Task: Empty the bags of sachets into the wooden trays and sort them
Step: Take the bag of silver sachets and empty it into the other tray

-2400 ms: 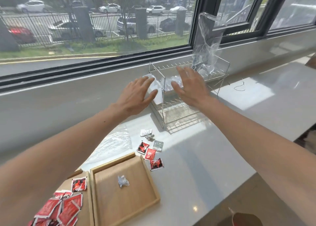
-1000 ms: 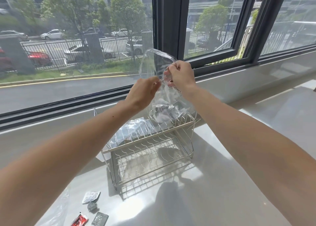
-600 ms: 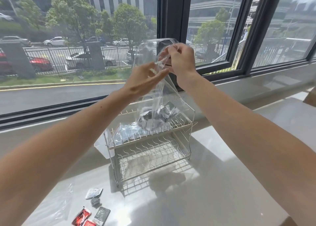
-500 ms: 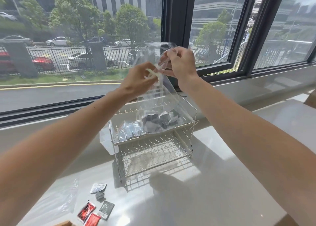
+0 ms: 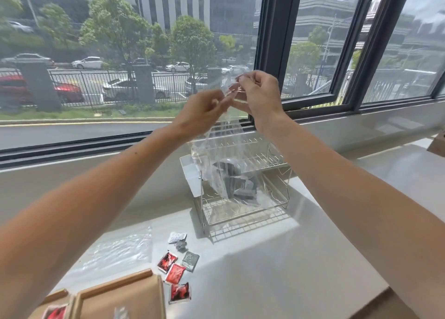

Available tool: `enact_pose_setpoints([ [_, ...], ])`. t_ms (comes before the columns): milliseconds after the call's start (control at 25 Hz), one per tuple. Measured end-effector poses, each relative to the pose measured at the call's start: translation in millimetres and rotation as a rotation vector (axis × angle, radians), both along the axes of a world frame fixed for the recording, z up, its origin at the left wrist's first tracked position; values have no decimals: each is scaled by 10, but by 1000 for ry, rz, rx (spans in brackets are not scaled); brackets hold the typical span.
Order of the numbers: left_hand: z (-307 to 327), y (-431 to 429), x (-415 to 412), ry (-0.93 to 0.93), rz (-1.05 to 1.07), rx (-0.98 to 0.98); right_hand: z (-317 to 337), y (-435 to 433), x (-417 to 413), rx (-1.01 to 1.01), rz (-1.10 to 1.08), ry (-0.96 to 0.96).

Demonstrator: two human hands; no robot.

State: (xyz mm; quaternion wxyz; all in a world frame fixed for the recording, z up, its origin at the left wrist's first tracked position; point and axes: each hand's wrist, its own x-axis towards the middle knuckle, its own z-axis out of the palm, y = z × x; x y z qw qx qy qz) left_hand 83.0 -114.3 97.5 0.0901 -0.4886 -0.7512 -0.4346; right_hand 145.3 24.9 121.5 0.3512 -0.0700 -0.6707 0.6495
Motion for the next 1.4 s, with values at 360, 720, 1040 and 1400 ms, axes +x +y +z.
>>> enact_pose_setpoints([
  [360,-206,-1519,325,-268,112,-77,-950,-1338,367,-75,197,-120],
  [720,-903,-2462,699,-384,293,-165,-2871,-2553,838,-404,479,-1026],
  [1040,-1373,-2890,871,-423,319,-97,-3722,-3051,963,-911,446,-1121],
  [1400,-1485,-3335,997,-794,490,96,-3750,-2941,1052,-898,287,-1048],
])
